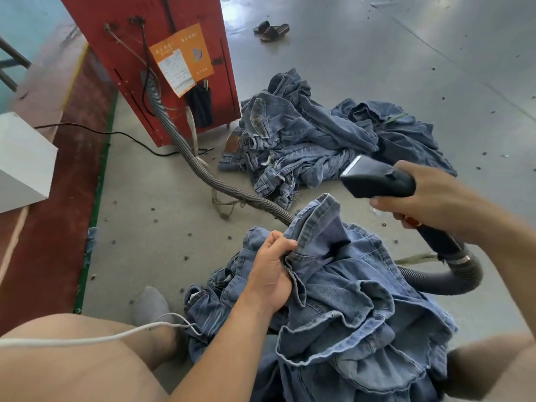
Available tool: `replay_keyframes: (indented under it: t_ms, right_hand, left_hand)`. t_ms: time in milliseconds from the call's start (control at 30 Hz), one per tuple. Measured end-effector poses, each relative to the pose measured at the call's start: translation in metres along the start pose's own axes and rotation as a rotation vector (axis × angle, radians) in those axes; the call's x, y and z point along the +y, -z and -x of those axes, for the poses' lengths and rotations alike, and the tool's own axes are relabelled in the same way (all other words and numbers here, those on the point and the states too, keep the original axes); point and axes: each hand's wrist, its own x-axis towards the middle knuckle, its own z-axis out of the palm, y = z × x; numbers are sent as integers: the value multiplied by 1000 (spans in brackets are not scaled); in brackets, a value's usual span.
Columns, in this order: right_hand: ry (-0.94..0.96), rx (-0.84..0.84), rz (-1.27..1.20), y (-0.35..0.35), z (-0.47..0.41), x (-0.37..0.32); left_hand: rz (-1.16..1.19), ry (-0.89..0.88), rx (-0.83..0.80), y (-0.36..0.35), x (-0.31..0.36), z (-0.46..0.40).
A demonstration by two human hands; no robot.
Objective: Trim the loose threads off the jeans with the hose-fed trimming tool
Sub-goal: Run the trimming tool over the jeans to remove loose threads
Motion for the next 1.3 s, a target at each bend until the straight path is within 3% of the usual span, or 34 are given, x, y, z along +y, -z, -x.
replay_keyframes:
  t_ms: [67,133,233,300,367,467,600,667,767,833,900,1100,1200,1300]
  right_hand:
    - [-15,-156,110,-8,5,-1]
    - [44,-201,306,-30,4,-3]
    - [160,-42,382,-54,0,-9]
    - [161,97,257,-47,-2,-13]
    - [130,117,117,-28,-1,-14]
    - [101,-69,132,-13,8,-14]
    - [134,-207,411,-40,11,-11]
    - [166,-111,429,-55,9,-12]
    - [141,120,263,-51,4,-14]
    - [103,181,149,-34,2,-13]
    - [115,90,128,-19,5,-12]
    - [207,-195,420,-34,18,-10]
    - [206,-232,526,-47,20,-12]
    - [220,-158,486,-58,19,-17]
  left_hand:
    - [66,19,-52,0,0,1]
    - [41,46,-70,-3,-3,4]
    - [-193,35,-13,-9,-12,4]
    - [-235,28,-14,-12,-13,6]
    - [-190,26,-41,-10,-8,5]
    - [-99,-4,-51,-9,-2,4]
    - [-82,-61,-86,-17,-4,5]
    - [-78,-41,-96,-19,-7,8]
    - [-54,1,-97,-18,-6,8]
    - [-51,35,-69,-17,-3,7]
    - [-54,55,-45,-15,1,4]
    - [56,25,24,-11,14,-6]
    - [72,46,43,-12,11,-8]
    - [61,64,5,-14,10,-3]
